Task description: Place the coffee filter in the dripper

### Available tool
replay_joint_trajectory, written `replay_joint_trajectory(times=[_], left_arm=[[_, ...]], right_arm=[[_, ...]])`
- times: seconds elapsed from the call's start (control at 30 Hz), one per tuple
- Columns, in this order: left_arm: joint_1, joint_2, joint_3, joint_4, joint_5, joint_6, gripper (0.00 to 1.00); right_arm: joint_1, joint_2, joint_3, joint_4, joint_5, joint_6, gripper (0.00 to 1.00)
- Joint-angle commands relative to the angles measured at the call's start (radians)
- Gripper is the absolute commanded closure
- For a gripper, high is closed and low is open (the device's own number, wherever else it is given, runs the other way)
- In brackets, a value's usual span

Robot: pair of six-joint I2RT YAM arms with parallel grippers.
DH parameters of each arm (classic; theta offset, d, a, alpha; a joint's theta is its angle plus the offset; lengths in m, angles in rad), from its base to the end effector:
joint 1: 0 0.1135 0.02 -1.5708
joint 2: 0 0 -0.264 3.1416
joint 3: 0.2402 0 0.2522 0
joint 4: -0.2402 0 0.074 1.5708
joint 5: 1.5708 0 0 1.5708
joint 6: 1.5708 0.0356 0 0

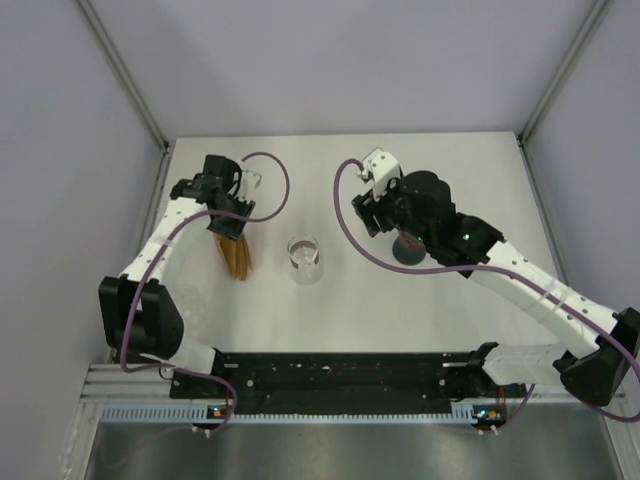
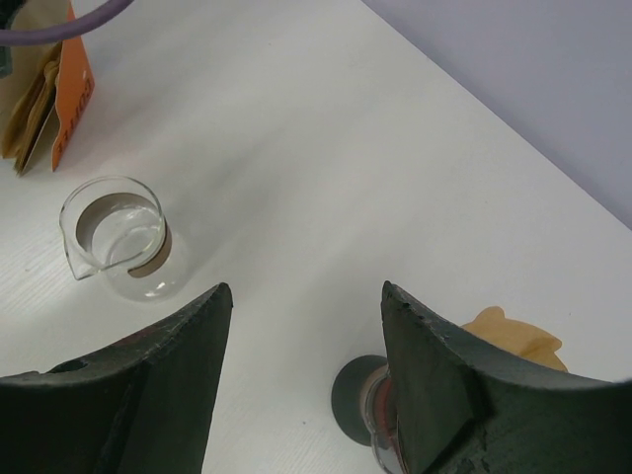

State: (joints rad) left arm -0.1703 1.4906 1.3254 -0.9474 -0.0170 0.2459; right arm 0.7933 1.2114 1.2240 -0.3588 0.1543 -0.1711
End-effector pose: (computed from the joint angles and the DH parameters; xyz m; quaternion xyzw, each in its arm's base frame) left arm 0.2946 -0.0500 0.2973 0.1993 0.9532 0.0169 0.2266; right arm 0.1961 0.1915 0.3867 -0.3391 0.7434 0.1154 0.5648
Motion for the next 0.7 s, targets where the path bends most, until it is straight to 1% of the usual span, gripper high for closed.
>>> replay_joint_trajectory(times=[0.0, 0.37, 0.57, 0.67], left_arm=[[-0.011, 0.04, -0.034, 0.047, -0.041, 0.02, 0.58], [-0.012, 0.091, -0.097, 0.125, -0.138, 0.02, 0.58], [-0.012, 0.105, -0.101, 0.141, -0.126, 0.006, 0.58], [-0.011, 0.074, -0.092, 0.124, -0.043, 0.023, 0.58]], right_arm=[[-0.006, -0.01, 0.008, 0.047, -0.004, 0.013, 0.37], [-0.008, 0.005, 0.011, 0.043, -0.005, 0.004, 0.37], [-0.006, 0.01, 0.012, 0.04, -0.006, -0.001, 0.37], [-0.008, 0.01, 0.012, 0.034, -0.006, -0.002, 0.37]])
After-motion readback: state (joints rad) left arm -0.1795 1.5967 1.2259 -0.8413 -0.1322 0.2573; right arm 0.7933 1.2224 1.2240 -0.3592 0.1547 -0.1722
